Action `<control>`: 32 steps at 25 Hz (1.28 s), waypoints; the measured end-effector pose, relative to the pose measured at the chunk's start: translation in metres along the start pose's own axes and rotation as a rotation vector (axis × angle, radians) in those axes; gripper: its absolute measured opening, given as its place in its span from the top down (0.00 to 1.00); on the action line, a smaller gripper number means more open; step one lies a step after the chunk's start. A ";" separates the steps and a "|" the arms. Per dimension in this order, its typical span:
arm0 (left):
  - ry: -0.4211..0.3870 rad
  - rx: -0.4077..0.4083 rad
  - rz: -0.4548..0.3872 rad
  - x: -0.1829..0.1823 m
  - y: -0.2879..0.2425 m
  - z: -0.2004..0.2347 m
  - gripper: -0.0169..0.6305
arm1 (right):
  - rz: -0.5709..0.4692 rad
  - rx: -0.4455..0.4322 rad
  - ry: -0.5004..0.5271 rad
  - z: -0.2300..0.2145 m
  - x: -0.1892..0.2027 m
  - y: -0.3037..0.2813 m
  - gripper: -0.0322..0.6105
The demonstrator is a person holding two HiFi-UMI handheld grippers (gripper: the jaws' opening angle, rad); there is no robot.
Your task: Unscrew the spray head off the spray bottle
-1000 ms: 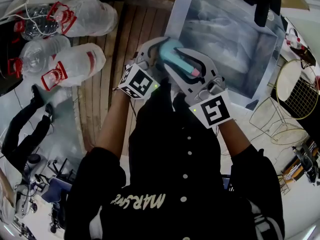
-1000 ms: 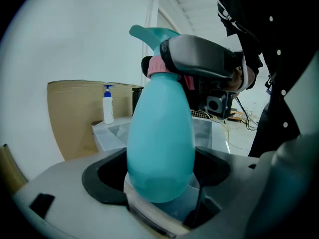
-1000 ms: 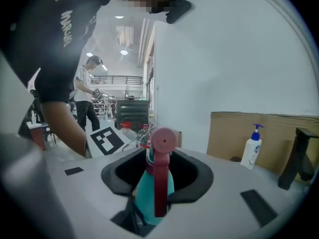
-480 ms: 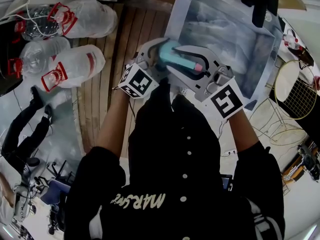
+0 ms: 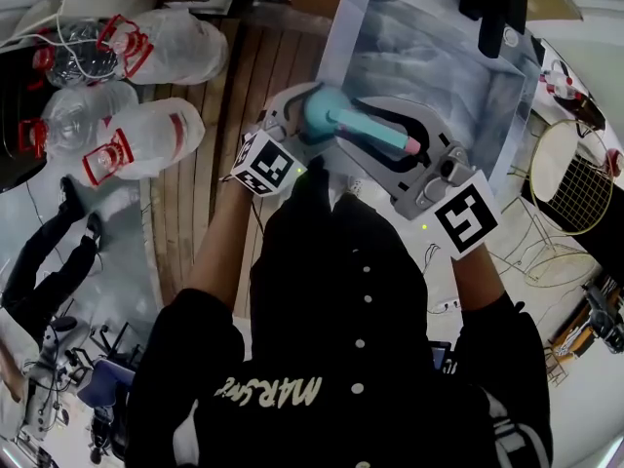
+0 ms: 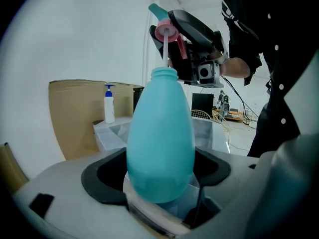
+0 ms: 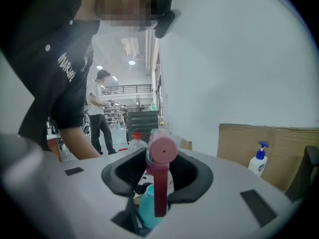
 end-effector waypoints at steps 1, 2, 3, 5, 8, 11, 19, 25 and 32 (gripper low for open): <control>0.000 -0.003 0.000 0.000 0.000 0.000 0.36 | -0.011 0.003 -0.006 -0.001 -0.004 0.004 0.71; -0.001 -0.005 0.000 0.000 0.000 0.000 0.36 | -0.023 0.007 -0.014 -0.002 -0.008 0.007 0.71; -0.004 -0.007 0.000 -0.001 -0.001 0.000 0.36 | -0.036 0.009 -0.024 -0.003 -0.012 0.011 0.71; -0.010 -0.009 0.002 -0.001 -0.001 -0.001 0.36 | -0.064 0.017 -0.039 -0.004 -0.021 0.020 0.71; -0.018 -0.009 0.007 -0.002 -0.001 -0.001 0.36 | -0.099 0.032 -0.049 -0.007 -0.034 0.032 0.71; -0.016 -0.010 0.010 -0.001 0.000 -0.001 0.36 | -0.130 0.043 -0.060 -0.008 -0.046 0.041 0.71; -0.012 -0.020 0.005 0.001 0.002 -0.002 0.36 | -0.194 0.072 -0.086 -0.014 -0.061 0.060 0.71; -0.006 -0.017 0.002 0.001 0.002 -0.002 0.36 | -0.190 0.101 -0.083 -0.016 -0.059 0.066 0.71; -0.002 -0.012 0.008 0.001 0.002 -0.001 0.36 | -0.177 0.118 -0.080 -0.019 -0.055 0.067 0.71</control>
Point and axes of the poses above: the fingertips, and each gripper's own axes: y backward along the fingers, z to its left, x out of its underside, the point moved 5 cm from there along y, backward along the fingers, and after that the axes turned 13 degrees about z, right-handed, at the moved point
